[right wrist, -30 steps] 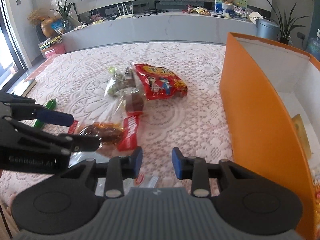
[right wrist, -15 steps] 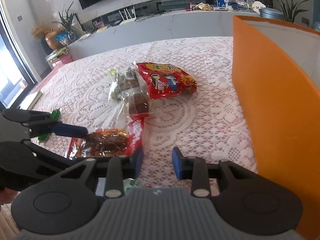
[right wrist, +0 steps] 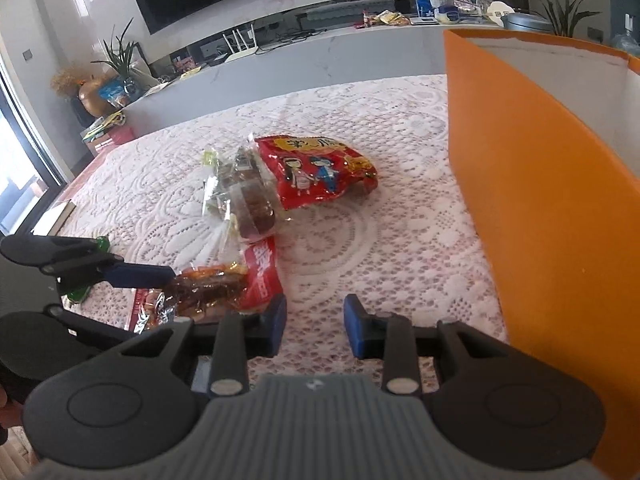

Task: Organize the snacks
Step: 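Move both tools back to the table and grasp the brown sausage packet with left tool, then grasp the white wrapped packet with right tool while left tool holds the brown packet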

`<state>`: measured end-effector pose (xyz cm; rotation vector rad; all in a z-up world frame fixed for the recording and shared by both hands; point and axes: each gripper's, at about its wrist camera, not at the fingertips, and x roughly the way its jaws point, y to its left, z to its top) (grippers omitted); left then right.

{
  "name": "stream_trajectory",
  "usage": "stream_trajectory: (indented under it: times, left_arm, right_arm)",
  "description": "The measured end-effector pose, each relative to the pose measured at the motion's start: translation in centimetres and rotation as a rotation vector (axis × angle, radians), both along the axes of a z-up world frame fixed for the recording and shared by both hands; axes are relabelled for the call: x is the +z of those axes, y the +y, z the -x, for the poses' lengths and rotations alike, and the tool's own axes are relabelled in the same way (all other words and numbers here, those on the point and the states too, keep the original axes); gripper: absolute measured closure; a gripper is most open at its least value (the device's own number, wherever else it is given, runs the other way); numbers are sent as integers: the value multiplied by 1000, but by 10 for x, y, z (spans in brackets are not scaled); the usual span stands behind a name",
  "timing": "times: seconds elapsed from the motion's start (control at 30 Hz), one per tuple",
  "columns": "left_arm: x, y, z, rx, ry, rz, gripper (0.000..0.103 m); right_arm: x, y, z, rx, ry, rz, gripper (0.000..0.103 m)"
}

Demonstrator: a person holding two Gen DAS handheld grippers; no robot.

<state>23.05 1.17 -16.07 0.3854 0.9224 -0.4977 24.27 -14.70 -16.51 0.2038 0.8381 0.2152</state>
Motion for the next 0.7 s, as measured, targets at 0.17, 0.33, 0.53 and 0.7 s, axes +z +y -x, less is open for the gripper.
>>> stream_trajectory:
  times: [0.17,0.33,0.53,0.7]
  left_arm:
    - [10,-2,5,29,-11,-4,38]
    - [24,4,11,97,35,49,47]
    - [41,29,22,199,125,180,49]
    - [40,30,39,202,195,189,49]
  right_arm:
    - [1,1,1,0,-3,14,72]
    - [2,3,2,11,-21,26,72]
    - [7,6,8,63,-44,13,72]
    - [6,20,15,142,-39,20,72]
